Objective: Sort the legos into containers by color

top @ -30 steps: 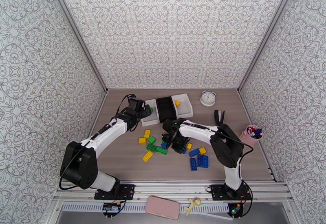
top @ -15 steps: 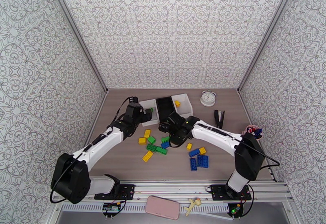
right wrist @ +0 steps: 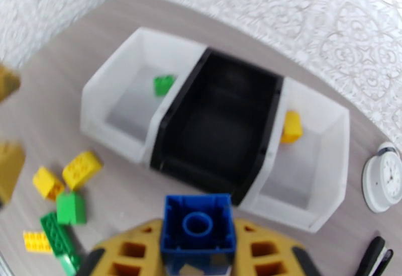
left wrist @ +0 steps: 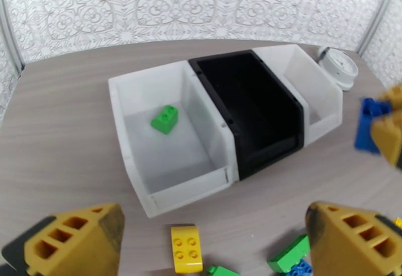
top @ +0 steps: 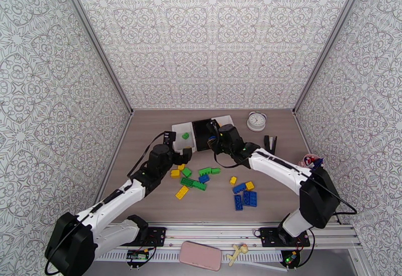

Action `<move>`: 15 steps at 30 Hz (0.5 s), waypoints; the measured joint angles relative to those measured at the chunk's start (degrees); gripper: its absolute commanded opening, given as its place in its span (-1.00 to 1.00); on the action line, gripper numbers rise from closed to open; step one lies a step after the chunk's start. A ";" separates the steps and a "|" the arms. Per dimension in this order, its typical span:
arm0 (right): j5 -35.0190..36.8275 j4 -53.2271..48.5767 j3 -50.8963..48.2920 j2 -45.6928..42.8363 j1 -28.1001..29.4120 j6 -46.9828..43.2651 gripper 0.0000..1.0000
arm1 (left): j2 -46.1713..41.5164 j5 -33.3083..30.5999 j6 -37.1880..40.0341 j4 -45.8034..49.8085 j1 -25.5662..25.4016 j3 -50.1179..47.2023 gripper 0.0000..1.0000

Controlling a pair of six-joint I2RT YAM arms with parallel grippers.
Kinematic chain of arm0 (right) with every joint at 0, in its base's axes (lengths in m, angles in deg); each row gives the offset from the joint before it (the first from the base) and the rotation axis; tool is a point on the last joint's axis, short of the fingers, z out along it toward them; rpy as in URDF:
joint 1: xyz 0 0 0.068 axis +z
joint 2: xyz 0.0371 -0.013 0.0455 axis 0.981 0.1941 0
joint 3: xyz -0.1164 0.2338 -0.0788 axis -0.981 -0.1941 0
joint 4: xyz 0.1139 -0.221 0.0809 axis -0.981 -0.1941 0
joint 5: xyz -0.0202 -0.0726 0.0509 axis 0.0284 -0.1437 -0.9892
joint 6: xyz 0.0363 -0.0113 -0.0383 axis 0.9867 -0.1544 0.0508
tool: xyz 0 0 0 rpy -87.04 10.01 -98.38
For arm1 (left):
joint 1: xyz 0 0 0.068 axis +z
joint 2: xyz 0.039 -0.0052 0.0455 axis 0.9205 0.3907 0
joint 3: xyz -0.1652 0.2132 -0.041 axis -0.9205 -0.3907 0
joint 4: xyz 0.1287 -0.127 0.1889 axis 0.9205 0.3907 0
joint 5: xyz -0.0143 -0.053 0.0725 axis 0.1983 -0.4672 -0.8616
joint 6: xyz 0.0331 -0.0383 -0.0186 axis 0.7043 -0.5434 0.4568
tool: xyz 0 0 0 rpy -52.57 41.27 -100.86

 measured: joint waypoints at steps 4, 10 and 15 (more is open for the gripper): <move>1.38 4.42 2.86 7.32 -1.88 3.65 -0.53 | -1.01 1.46 1.86 -1.14 -1.07 -0.90 0.99; 1.79 6.29 9.55 17.59 -2.84 5.44 -0.53 | -1.86 2.36 3.10 -1.75 -1.88 -1.20 0.99; 1.55 7.65 14.08 22.62 -2.84 6.05 -0.53 | -1.86 2.56 3.61 -1.75 -2.29 -1.27 0.99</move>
